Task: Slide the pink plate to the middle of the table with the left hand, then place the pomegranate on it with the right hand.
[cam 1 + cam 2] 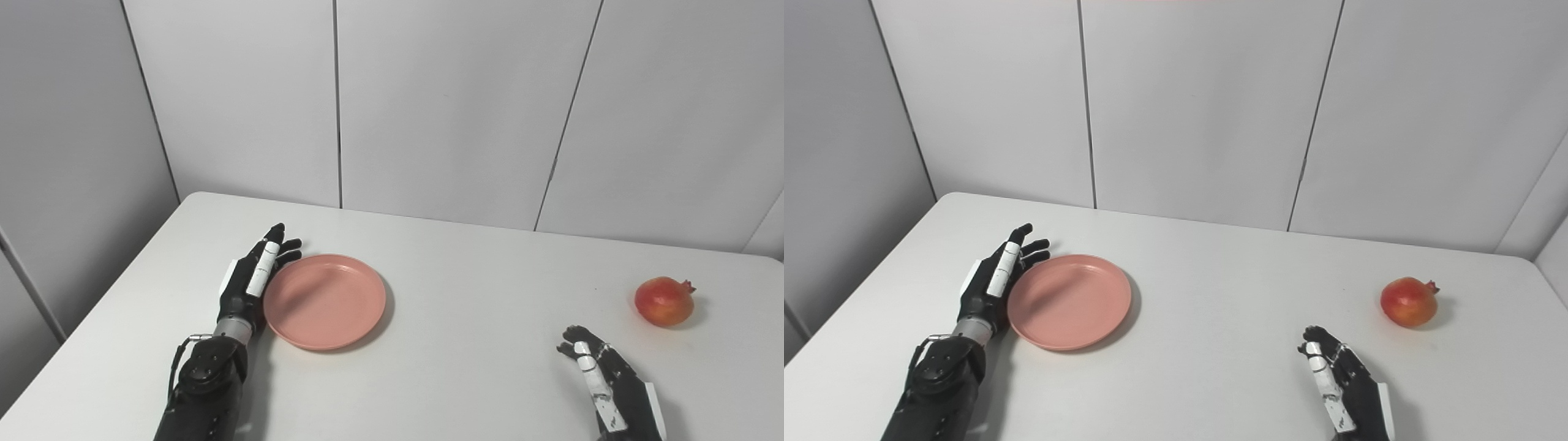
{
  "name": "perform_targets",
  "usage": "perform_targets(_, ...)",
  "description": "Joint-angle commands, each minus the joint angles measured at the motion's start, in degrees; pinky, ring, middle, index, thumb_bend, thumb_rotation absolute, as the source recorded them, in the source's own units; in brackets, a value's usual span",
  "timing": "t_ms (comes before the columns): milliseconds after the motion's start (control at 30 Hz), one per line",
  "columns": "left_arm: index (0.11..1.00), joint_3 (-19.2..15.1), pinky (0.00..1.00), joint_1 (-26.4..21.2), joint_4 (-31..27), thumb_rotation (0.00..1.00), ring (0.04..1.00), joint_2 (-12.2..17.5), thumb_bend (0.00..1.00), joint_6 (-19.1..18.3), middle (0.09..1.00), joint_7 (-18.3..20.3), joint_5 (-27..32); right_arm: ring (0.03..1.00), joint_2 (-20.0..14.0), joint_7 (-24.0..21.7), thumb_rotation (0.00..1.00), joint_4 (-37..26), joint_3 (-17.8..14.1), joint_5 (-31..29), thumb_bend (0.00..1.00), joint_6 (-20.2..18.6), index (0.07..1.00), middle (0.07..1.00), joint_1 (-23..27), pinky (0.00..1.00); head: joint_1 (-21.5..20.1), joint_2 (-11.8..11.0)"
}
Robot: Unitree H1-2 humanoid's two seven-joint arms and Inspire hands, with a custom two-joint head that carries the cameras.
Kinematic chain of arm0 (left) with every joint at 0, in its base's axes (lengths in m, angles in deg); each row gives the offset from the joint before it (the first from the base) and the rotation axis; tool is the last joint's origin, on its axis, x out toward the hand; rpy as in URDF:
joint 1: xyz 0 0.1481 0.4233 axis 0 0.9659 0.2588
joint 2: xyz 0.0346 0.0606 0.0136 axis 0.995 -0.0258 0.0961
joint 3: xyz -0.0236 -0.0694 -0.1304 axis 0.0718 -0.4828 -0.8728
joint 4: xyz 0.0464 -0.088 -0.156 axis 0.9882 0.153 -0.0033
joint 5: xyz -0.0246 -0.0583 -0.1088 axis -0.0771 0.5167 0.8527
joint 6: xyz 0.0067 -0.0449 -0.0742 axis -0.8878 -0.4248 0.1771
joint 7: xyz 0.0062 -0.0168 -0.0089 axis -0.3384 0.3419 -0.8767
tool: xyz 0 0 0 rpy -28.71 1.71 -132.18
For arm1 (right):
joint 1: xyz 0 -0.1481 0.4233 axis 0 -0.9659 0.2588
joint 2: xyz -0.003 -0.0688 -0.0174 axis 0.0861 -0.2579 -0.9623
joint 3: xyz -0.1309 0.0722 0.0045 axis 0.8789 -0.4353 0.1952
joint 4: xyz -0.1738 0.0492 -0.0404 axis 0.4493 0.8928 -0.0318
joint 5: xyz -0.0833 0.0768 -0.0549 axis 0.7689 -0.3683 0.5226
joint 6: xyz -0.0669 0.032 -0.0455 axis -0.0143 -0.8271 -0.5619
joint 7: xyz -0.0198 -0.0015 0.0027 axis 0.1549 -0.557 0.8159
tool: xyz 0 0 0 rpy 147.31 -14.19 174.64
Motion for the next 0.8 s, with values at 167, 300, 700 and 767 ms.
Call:
perform_targets(167,0.902,2.27,0.92,-0.51,-2.28,0.84,0.785,-0.36,0.92,-0.87,0.785,1.44,-0.77,0.758,0.98,0.01,0.55,-0.57,0.7,0.17,0.49,-2.08,0.674,0.752,0.57,0.95,-0.81,0.4)
perform_targets(300,0.918,2.46,0.99,-0.34,-2.92,0.83,0.791,-1.09,0.93,-1.21,0.782,1.23,-0.45,0.759,1.45,0.18,0.52,-0.6,0.85,0.33,0.49,-2.07,0.671,0.752,0.7,0.96,-2.33,1.03)
perform_targets(700,0.935,2.66,1.0,-0.09,-5.02,0.82,0.788,-1.71,0.9,-3.31,0.771,1.32,-0.17,0.755,3.51,1.84,0.5,-1.25,2.77,3.17,0.54,-3.27,0.657,0.735,1.44,0.93,-8.66,2.99)
perform_targets(767,0.93,2.61,1.0,-0.16,-5.07,0.82,0.789,-1.76,0.91,-2.94,0.768,1.21,-0.27,0.749,3.87,2.1,0.5,-1.3,3.08,3.68,0.53,-3.43,0.654,0.732,1.58,0.91,-9.31,3.07)
